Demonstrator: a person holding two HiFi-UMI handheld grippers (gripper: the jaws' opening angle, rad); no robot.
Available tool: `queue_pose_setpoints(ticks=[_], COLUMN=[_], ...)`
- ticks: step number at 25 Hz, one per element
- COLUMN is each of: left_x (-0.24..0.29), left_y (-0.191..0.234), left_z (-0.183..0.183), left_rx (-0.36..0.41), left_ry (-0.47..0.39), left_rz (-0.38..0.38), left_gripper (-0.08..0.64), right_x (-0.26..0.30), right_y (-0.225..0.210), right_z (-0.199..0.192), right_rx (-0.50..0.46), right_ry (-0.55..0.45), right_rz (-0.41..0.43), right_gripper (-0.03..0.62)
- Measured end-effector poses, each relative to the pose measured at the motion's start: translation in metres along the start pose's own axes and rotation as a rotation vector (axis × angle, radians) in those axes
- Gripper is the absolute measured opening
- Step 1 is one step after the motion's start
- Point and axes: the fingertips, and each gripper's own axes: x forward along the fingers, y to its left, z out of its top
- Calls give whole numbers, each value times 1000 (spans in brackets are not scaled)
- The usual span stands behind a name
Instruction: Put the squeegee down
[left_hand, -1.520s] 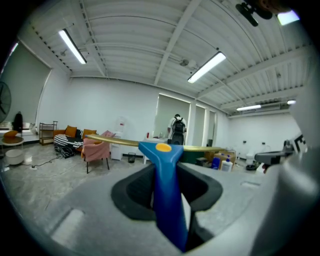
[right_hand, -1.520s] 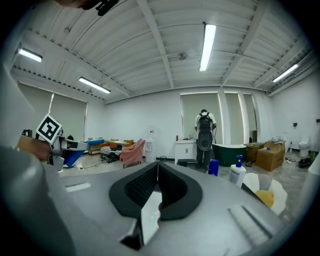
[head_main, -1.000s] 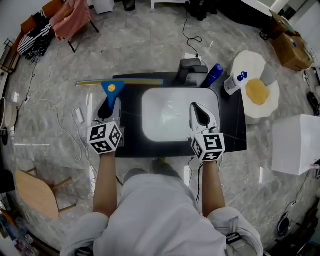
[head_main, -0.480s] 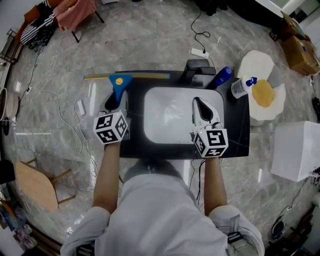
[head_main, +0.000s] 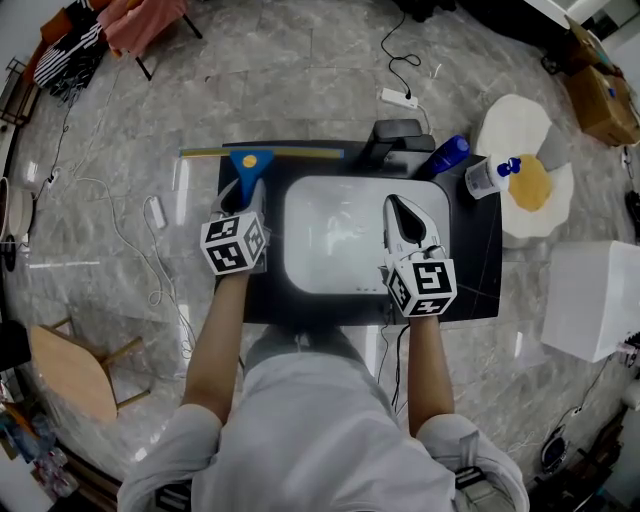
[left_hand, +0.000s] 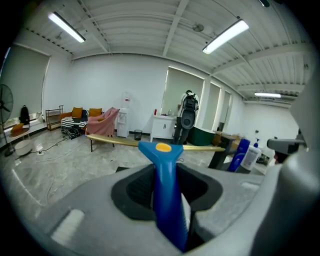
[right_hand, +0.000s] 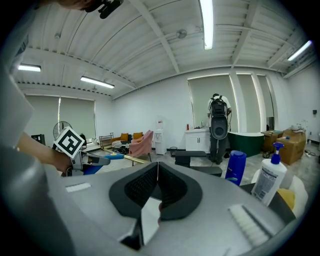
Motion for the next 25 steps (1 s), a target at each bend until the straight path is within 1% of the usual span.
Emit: queue_pose_setpoints(ticks=[6,12,18,22,25], left_x=[30,54,67,80,85], left_y=[1,2,0,1,3], left_z=[-22,-47,-72,-87,-95], left_rx=[-18,-28,-34,-53,-36], left_ry=[52,100,144,170,191], left_rz=[11,25,31,30,35], left_gripper=[130,132,132,132,132], right_x=[13,23,28,32,35], right_y=[-11,-13,-18,-21,-22], right_z=[-5,-10,-22,-30,-34], right_rx=[16,7,10,7,12], right_ry=[5,9,35,49,53], right_rz=[1,13,14,17,27], right_gripper=[5,5,5,5,5])
